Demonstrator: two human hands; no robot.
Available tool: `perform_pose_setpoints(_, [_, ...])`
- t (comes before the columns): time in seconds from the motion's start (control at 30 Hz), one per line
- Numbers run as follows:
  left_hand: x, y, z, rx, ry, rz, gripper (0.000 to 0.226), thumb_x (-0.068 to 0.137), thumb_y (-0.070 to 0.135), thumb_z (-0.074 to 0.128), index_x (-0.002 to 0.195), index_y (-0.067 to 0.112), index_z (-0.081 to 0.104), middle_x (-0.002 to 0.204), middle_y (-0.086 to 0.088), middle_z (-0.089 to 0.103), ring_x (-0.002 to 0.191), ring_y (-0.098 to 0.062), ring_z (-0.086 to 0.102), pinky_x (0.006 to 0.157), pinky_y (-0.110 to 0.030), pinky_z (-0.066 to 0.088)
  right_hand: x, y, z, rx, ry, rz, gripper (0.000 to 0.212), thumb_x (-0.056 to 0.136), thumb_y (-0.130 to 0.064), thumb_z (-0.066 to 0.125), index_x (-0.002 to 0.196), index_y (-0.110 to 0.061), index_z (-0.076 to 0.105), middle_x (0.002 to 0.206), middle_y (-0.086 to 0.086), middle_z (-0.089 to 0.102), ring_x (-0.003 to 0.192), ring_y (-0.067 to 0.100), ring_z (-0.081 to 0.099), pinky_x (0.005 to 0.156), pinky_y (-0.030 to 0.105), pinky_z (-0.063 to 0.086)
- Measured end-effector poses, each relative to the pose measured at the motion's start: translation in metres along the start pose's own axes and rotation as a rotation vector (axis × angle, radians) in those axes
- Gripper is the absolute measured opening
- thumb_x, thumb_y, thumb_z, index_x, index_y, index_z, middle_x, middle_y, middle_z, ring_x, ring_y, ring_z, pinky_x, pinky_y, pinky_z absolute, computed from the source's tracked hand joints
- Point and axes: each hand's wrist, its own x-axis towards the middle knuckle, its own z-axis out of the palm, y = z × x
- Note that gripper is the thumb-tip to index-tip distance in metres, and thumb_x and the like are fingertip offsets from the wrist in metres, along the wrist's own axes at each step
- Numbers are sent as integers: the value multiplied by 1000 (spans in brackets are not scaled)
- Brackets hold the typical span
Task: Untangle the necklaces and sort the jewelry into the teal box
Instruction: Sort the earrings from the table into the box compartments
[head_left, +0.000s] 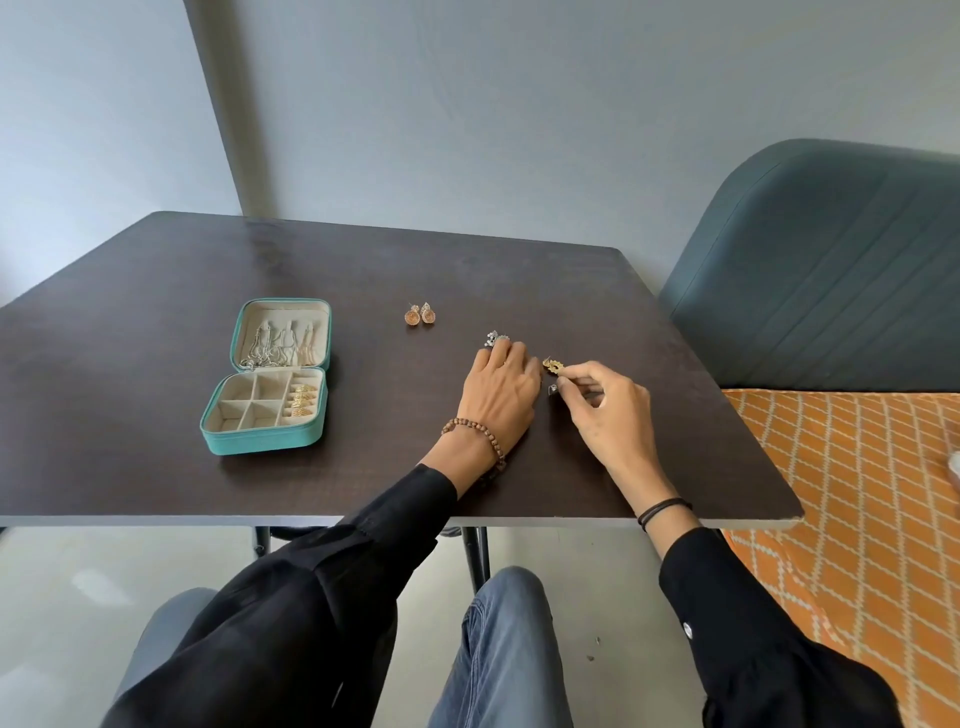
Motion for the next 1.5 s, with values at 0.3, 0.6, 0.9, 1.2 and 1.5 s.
perform_pose_setpoints(0.3, [-9,4,-26,-284,-78,-151,25,91,2,49,113,11,58,112,-7,60,107,-30,49,87,-36,40,-4,-12,-2,12,-36,-52,17,95,-26,72,109,-17,75,95,-9,74,87,2,68,71,5,47])
perform_pose_setpoints(0.6, [-26,-17,-75,-1250,-126,-614,9,85,16,74,94,16,77,93,-2,77,88,-10,71,84,-26,55,-15,-51,-5,414,-120,60,8,90,-27,78,97,-24,77,93,-6,78,91,12,73,85,27,56])
perform_pose_setpoints(0.9, [-44,-44,-104,-1584,-244,-715,25,86,10,74,111,8,74,97,-8,74,90,-11,68,86,-28,52,-15,-80,2,764,-272,271,18,86,-21,78,102,-11,79,97,11,79,86,13,68,76,21,52])
perform_pose_setpoints(1.2, [-45,-67,-120,-1752,-307,-862,28,85,10,73,112,3,73,104,-15,75,95,-16,73,87,-24,55,-3,-98,11,896,-403,401,19,87,-10,75,106,-7,77,105,7,76,95,11,70,86,23,56])
perform_pose_setpoints(1.5, [-39,-78,-116,-1737,-338,-974,36,98,31,57,113,1,69,106,-15,75,99,-21,73,87,-30,57,8,-99,25,854,-397,459,30,100,-25,63,107,1,76,93,10,71,85,14,65,79,22,56])
